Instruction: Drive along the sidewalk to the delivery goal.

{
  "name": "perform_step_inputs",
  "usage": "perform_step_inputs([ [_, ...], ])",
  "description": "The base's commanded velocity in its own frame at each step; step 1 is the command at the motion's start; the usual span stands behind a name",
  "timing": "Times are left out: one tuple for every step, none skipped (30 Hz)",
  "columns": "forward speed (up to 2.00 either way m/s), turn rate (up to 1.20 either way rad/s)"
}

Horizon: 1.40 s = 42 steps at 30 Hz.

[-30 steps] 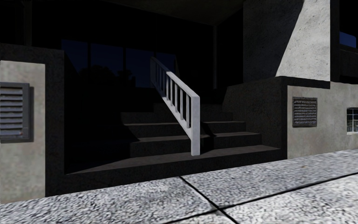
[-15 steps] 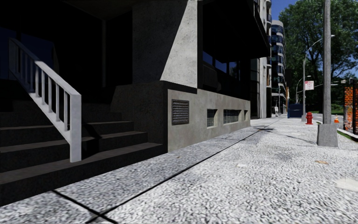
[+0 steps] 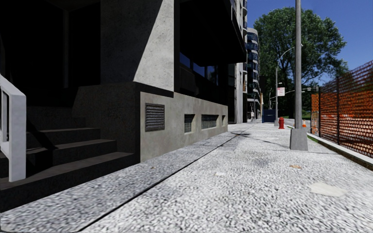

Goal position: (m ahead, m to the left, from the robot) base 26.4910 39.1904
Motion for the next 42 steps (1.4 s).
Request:
perform_step_inputs([
  [2.00, 0.00],
  [2.00, 0.00],
  [2.00, 0.00],
  [2.00, 0.00],
  [2.00, 0.00],
  [2.00, 0.00],
  [2.00, 0.00],
  [2.00, 0.00],
  [2.00, 0.00],
  [2.00, 0.00],
  [2.00, 0.00],
  [2.00, -0.29],
  [2.00, -1.03],
  [2.00, -1.20],
  [2.00, -1.20],
  [2.00, -1.20],
  [2.00, -1.20],
  [2.00, -1.19],
  [2.00, -0.46],
  [2.00, 0.00],
  [2.00, 0.00],
  [2.00, 0.00],
  [2.00, 0.00],
  [2.00, 0.00],
  [2.00, 0.00],
  [2.00, 0.00],
  [2.00, 0.00],
  [2.00, 0.00],
  [2.00, 0.00],
  [2.00, 0.00],
  [2.00, 0.00],
  [2.00, 0.00],
  [2.00, -0.28],
  [2.00, -0.76],
  [2.00, -1.20],
  [2.00, -1.20],
  [2.00, -1.20],
  [2.00, -1.20],
  [2.00, -1.20],
  [2.00, -1.20],
  [2.00, -0.36],
  [2.00, 0.00],
])
